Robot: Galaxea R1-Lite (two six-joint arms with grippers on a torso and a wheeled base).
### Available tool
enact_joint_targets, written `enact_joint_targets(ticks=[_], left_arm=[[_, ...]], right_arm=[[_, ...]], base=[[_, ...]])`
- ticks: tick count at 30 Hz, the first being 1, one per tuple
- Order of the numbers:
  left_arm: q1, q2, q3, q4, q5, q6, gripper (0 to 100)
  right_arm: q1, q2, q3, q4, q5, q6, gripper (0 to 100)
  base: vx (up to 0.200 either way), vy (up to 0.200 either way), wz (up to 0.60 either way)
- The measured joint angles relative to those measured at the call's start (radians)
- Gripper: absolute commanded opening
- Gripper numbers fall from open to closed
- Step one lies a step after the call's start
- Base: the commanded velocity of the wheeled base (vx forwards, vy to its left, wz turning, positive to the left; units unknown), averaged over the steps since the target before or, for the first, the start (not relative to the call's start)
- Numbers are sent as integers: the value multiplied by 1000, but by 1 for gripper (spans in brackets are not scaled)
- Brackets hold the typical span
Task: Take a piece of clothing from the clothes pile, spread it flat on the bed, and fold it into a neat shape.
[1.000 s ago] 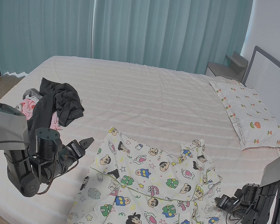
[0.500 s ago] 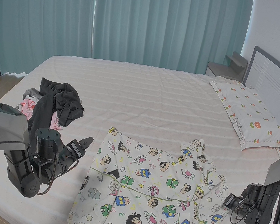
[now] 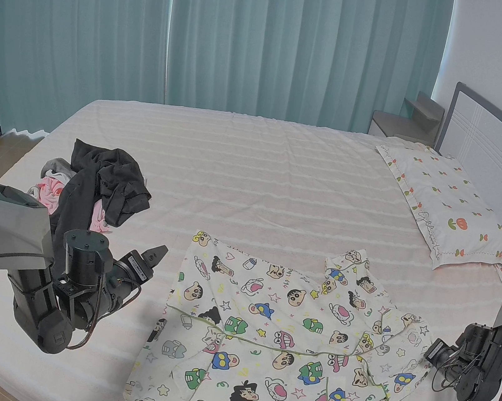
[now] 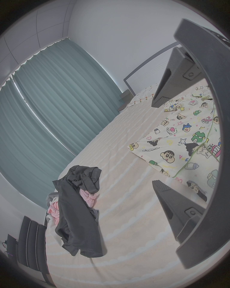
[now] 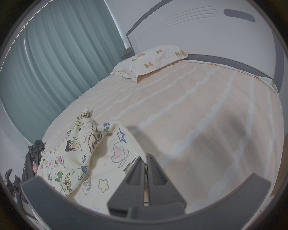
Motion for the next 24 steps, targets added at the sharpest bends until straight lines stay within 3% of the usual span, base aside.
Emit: enact_joint_targets(ticks=[12,13,24], left_arm=[[-8,5,1,2,-1,0,100],[-13,5,1,2,-1,0,100],[-98,3,37,7,-5,2,100]], right_arm=[[-41,-1,-35,0,0,0,0],[-41,-1,-36,0,1,0,100],[-32,-57,8,0,10,36,100]], base=[[0,0,0],[0,0,0],[0,0,0]])
